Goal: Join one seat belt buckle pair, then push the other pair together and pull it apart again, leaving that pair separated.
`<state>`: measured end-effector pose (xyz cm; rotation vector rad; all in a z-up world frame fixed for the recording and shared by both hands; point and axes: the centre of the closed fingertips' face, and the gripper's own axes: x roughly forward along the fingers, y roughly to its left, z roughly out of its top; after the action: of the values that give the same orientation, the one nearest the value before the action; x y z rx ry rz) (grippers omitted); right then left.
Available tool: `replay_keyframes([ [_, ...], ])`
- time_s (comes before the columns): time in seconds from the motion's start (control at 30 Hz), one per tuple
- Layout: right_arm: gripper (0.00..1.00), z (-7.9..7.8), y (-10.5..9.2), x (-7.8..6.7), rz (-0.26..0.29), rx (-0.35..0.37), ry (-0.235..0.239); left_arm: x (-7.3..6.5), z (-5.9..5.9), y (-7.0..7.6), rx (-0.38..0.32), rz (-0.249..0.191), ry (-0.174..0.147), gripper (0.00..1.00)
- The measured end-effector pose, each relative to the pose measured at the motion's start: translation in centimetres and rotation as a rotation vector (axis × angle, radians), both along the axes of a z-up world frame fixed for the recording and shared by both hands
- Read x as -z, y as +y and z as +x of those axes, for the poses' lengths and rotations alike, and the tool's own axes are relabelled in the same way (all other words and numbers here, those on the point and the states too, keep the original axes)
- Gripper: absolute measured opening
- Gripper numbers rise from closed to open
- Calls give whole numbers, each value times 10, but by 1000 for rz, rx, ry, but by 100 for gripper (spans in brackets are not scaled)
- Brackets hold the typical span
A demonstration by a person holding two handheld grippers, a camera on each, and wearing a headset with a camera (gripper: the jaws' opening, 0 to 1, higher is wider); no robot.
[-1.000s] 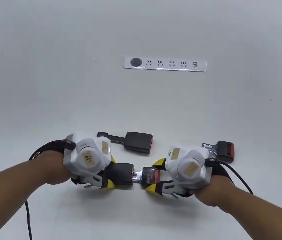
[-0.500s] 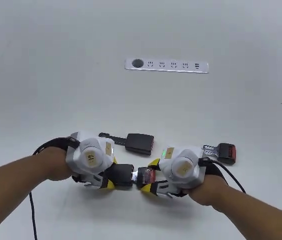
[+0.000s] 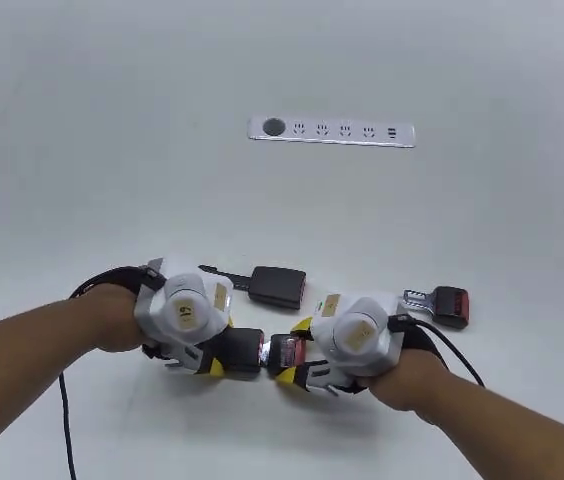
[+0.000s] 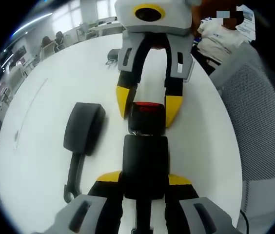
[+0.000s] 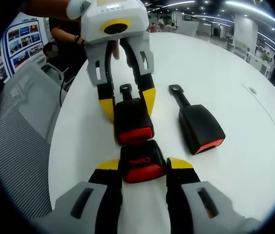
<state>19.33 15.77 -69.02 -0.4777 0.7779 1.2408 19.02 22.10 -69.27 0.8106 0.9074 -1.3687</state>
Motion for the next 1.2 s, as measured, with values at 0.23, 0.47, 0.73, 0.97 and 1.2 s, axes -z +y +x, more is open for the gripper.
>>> replay_keyframes([
  [0.23,33,1,-1,2,1,-10,-5,0,1,-3,-4,-12,3,33],
  [0.47,33,-1,-4,2,10,-23,-9,0,0,-3,-10,-35,2,33],
  [0.73,33,-1,-6,1,49,-40,-6,1,0,-3,-24,-115,2,33],
  [0.97,33,-1,-7,0,82,-52,-3,1,2,-3,-6,-147,-1,33],
  [1.2,33,-3,-7,0,100,-81,-44,0,1,-3,-12,-195,22,33],
])
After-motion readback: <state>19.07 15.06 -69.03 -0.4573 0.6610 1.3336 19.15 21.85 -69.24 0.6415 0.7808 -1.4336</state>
